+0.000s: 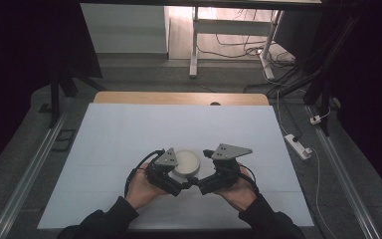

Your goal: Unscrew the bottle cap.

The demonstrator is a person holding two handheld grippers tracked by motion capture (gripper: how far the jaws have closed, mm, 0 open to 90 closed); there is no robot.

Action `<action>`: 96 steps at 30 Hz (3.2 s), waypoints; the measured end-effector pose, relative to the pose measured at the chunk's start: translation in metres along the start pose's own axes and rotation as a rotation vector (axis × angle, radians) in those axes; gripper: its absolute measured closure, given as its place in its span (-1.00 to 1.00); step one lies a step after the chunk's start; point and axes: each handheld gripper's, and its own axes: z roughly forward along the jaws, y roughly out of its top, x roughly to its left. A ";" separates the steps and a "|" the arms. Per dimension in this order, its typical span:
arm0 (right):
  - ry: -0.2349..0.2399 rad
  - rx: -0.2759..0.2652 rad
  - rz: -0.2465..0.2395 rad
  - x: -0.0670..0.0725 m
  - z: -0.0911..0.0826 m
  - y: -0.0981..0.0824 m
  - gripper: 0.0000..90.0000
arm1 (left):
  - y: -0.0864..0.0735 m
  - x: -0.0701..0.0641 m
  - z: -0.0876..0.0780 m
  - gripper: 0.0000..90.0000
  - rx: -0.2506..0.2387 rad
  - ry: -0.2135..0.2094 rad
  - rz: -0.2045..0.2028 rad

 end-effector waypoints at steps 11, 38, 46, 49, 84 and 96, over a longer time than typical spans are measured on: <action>-0.010 0.019 -0.035 0.010 0.028 0.007 -0.96 | 0.002 -0.003 0.001 -0.83 -0.015 -0.002 0.000; 0.218 -0.010 -0.094 -0.013 0.026 0.006 -0.84 | 0.001 0.008 -0.001 -0.83 -0.032 -0.176 0.063; 0.344 0.022 -0.125 -0.023 0.027 0.006 -0.85 | 0.000 0.008 0.001 -0.83 -0.014 -0.208 0.094; 0.286 0.012 -0.098 -0.020 0.026 0.006 -1.00 | 0.001 0.008 0.001 -0.83 -0.021 -0.173 0.059; 0.350 -0.026 -0.160 -0.022 0.017 0.006 -0.85 | 0.001 0.009 -0.005 -0.83 -0.019 -0.259 0.120; 0.172 -0.035 -0.077 -0.014 0.006 0.014 -1.00 | 0.000 0.013 -0.010 -0.83 -0.039 -0.092 0.021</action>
